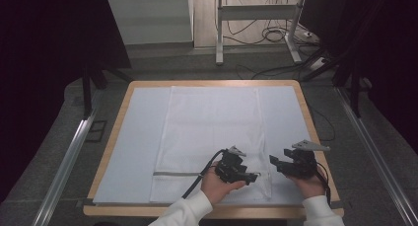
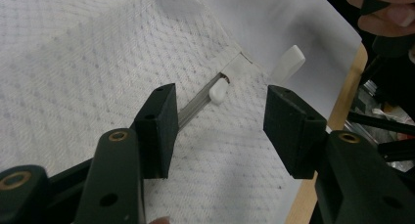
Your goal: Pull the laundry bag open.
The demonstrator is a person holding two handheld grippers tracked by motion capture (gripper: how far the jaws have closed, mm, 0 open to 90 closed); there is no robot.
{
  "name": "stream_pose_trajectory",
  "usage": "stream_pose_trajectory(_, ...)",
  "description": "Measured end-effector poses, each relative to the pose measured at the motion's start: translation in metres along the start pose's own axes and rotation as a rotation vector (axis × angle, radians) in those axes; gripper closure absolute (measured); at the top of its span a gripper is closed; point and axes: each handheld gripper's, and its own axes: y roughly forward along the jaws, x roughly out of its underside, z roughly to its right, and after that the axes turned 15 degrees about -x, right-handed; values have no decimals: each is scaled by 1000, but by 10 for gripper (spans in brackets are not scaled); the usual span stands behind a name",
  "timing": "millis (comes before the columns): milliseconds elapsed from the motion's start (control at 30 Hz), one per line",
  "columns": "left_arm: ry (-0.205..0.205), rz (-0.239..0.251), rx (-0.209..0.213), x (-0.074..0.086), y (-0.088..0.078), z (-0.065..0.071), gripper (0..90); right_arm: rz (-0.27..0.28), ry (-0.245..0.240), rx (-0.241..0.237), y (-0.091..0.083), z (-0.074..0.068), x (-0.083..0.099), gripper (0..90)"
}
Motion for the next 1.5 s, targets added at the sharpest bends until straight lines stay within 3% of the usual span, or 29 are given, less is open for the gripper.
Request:
stream_pose_trajectory(267,10,-1,-6,-2,5,4,485,2,2,1,0,0,0,325)
stream_pose_trajectory(800,-31,-33,34,-6,17,5,540,4,1,11,-1,1,0,325)
stream_pose_trajectory(1067,-31,-38,43,-6,21,8,569,5,3,14,-1,1,0,324)
stream_pose_trajectory(1500,-35,-40,19,-8,27,11,662,6,4,16,-1,1,0,325)
